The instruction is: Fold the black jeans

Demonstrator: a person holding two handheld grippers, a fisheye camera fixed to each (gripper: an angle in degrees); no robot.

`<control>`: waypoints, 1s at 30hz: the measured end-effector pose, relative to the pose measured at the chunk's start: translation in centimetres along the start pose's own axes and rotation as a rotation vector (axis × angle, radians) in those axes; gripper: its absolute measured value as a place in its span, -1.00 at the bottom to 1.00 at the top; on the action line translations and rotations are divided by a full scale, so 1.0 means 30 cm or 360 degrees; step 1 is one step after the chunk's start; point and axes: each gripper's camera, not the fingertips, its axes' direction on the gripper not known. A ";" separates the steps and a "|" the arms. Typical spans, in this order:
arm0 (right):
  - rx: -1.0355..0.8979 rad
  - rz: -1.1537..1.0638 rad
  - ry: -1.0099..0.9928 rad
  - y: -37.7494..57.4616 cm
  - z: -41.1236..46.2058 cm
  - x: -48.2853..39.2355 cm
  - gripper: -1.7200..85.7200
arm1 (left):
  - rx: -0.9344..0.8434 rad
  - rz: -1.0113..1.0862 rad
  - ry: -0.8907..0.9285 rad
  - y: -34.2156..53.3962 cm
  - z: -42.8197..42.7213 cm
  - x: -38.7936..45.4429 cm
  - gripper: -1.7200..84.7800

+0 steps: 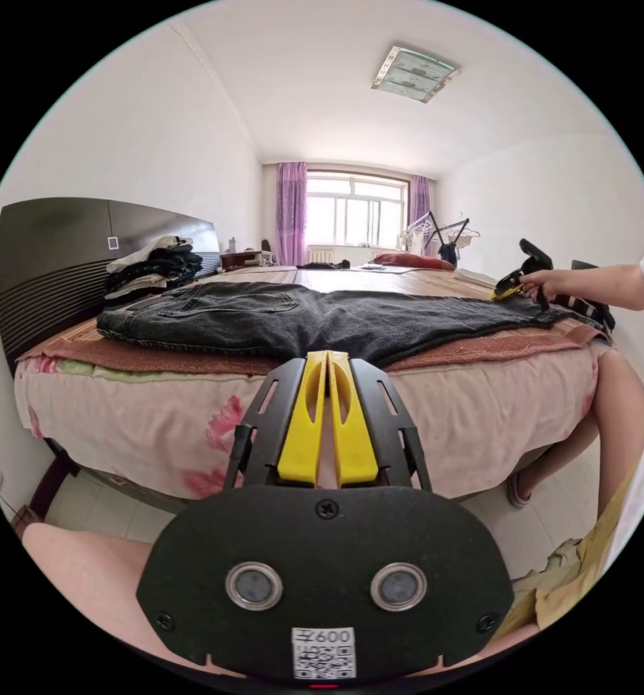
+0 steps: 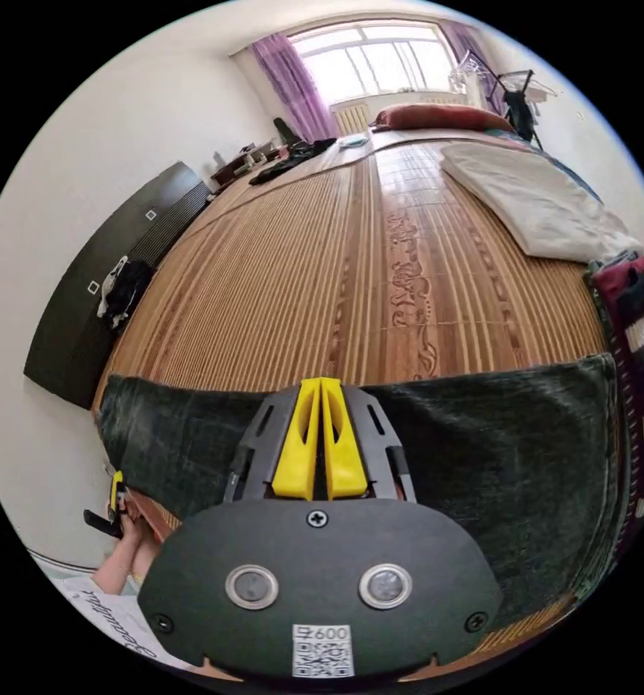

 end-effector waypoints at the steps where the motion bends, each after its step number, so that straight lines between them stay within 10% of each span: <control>1: 0.0020 0.0030 -0.0024 0.003 -0.020 0.070 -0.98 | 0.0000 0.0001 -0.0005 0.003 -0.001 0.003 -0.96; 13: 0.0433 0.0338 0.0717 0.144 -0.111 0.517 -0.98 | -0.0046 0.0000 -0.0056 0.026 -0.015 0.036 -0.96; 20: 0.0634 0.0117 0.0168 0.310 -0.106 0.539 -0.98 | -0.0019 -0.0070 -0.0076 0.066 -0.035 0.048 -0.95; 25: 0.0469 -0.0391 0.0578 0.473 0.067 0.221 -0.98 | 0.0008 -0.0108 -0.0079 0.101 -0.056 0.054 -0.95; 30: -0.0052 -0.0709 -0.0229 0.622 0.321 0.036 -0.98 | -0.0008 -0.0130 -0.0072 0.118 -0.077 0.057 -0.96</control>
